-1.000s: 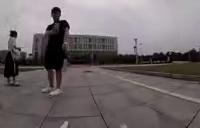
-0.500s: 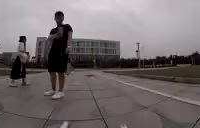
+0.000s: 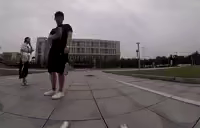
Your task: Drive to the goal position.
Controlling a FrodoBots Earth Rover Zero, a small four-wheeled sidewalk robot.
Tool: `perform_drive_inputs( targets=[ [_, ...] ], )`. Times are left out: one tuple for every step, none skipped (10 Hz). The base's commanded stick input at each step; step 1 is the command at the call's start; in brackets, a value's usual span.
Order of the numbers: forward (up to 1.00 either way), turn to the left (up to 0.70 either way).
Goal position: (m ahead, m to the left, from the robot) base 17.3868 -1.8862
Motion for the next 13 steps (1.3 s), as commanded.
perform_drive_inputs(
  targets=[
    [0.09,0.17],
    [0.09,0.17],
    [0.09,0.15],
    [0.07,0.06],
    [0.07,0.01],
    [0.07,0.01],
    [0.08,0.0],
    [0.07,0.0],
    [0.07,0.0],
    [0.28,0.0],
    [0.7,0.0],
    [0.7,0.0],
    [0.7,0.0]
  ],
)
